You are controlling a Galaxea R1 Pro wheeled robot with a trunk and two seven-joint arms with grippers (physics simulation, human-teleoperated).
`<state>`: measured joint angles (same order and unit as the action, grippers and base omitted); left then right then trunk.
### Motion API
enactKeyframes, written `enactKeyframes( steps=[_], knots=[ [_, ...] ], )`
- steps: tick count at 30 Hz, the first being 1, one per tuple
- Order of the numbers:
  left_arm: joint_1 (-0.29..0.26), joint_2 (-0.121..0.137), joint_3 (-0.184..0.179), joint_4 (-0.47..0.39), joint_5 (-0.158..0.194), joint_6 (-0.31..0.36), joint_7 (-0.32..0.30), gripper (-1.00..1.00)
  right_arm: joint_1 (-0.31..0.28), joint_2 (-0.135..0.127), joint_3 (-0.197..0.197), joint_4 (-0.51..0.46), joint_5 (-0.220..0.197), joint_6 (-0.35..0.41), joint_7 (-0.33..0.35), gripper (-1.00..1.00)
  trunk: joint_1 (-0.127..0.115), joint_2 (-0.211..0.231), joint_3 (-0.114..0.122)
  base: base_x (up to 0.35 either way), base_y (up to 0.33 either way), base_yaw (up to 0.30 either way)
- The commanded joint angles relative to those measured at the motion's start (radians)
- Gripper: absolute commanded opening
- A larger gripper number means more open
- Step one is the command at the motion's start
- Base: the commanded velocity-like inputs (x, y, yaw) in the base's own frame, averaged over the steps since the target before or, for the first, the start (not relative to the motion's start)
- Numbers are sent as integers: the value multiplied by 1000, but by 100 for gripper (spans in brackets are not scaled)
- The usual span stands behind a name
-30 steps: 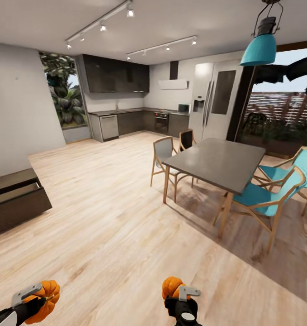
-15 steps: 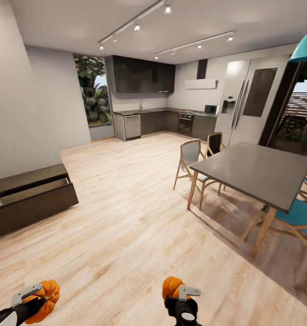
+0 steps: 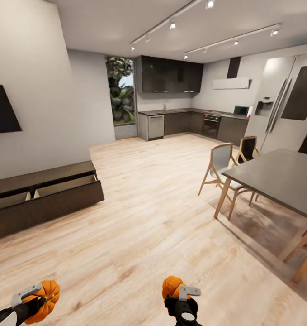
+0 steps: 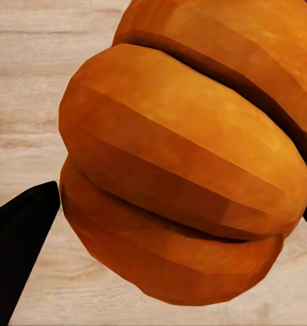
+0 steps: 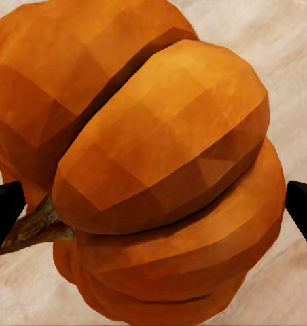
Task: Place each of the two pumpkins and all three candles from the living room inside a cabinet in the living room (use any cabinet), then make sure every cabinet is closed, and position the cauldron so it is next to a table in the living room.
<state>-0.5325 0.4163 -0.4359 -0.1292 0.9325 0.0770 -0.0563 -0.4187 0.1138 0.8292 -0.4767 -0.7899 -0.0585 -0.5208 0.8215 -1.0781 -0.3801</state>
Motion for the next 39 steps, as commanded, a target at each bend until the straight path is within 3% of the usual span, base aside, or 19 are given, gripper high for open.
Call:
enactKeyframes(
  steps=[1, 11, 19, 39],
  knots=[
    [-1, 1, -1, -1, 6, 4, -2, -100, -2, 0, 8, 0, -8, -9, -7, -100, 0, -1, -1, 141, 277, 282],
    [0, 0, -1, -1, 7, 4, -2, -100, -2, 0, 8, 0, -9, -17, -6, -100, 0, -1, -1, 141, 277, 282],
    [0, -15, -1, -1, 5, 3, -2, -100, -2, 0, 8, 22, -11, -17, 64, -100, 0, -1, -1, 141, 278, 282],
    [0, -19, -1, -1, 3, 3, -1, -100, -2, 1, 8, 28, -17, -23, 67, -100, 0, -1, -16, 225, 219, 239]
  ],
)
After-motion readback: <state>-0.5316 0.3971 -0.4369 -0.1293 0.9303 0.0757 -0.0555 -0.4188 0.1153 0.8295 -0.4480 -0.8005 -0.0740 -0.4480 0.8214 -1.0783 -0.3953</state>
